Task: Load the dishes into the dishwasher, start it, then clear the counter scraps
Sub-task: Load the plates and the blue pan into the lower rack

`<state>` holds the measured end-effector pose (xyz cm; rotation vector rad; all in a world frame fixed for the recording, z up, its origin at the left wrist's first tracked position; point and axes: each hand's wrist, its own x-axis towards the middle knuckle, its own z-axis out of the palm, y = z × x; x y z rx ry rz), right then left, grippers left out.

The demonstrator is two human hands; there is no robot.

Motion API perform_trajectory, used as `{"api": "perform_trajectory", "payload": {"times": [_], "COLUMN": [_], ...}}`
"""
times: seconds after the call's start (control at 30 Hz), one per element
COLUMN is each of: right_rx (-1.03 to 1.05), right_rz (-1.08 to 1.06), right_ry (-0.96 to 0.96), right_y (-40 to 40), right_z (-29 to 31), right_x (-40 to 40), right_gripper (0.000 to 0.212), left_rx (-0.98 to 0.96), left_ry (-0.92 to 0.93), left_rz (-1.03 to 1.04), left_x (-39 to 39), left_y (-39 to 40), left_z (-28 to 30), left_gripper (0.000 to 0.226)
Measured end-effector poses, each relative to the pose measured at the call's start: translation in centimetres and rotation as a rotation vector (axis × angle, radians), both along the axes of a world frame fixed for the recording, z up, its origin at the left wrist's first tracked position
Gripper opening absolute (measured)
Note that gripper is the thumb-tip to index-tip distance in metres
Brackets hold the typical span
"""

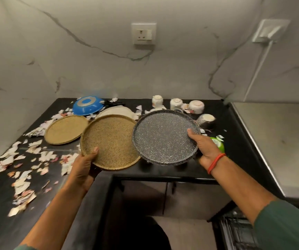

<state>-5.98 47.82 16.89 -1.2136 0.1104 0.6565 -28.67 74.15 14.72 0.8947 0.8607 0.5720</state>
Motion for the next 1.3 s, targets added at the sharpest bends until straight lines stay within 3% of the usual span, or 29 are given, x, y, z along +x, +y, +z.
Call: {"api": "perform_trajectory", "payload": {"times": [0.13, 0.33, 0.53, 0.7, 0.83, 1.03, 1.17, 1.3], "right_rx": [0.023, 0.056, 0.072, 0.072, 0.061, -0.001, -0.099, -0.197], "right_rz": [-0.032, -0.153, -0.363, -0.594, -0.745, -0.938, -1.062, -1.153], "right_ry": [0.049, 0.095, 0.092, 0.116, 0.132, 0.179, 0.250, 0.283], "right_y": [-9.0, -23.7, -37.4, -46.5, -50.8, -54.9, -57.0, -58.5], "right_z": [0.5, -0.8, -1.9, -3.2, -4.5, -7.4, -10.4, -13.1], "right_x": [1.9, 3.1, 2.1, -0.5, -3.4, -7.3, -9.5, -11.6], "right_gripper": [0.038, 0.049, 0.044, 0.038, 0.031, 0.031, 0.036, 0.022], "left_rx": [0.015, 0.035, 0.069, 0.139, 0.193, 0.232, 0.258, 0.234], "left_ry": [0.002, 0.012, 0.008, 0.050, 0.086, 0.087, 0.125, 0.221], "left_rz": [-0.095, -0.287, -0.489, -0.649, -0.805, -1.090, -1.249, -1.298], "left_x": [4.1, 10.1, 15.1, 18.3, 20.1, 21.4, 21.8, 22.5], "left_y": [-6.5, -17.4, -27.5, -34.5, -38.8, -44.0, -46.7, -49.7], "left_z": [1.4, 2.1, 0.5, -1.0, -2.5, -5.7, -8.3, -10.9], "left_gripper": [0.017, 0.029, 0.025, 0.036, 0.020, 0.036, 0.021, 0.019]}}
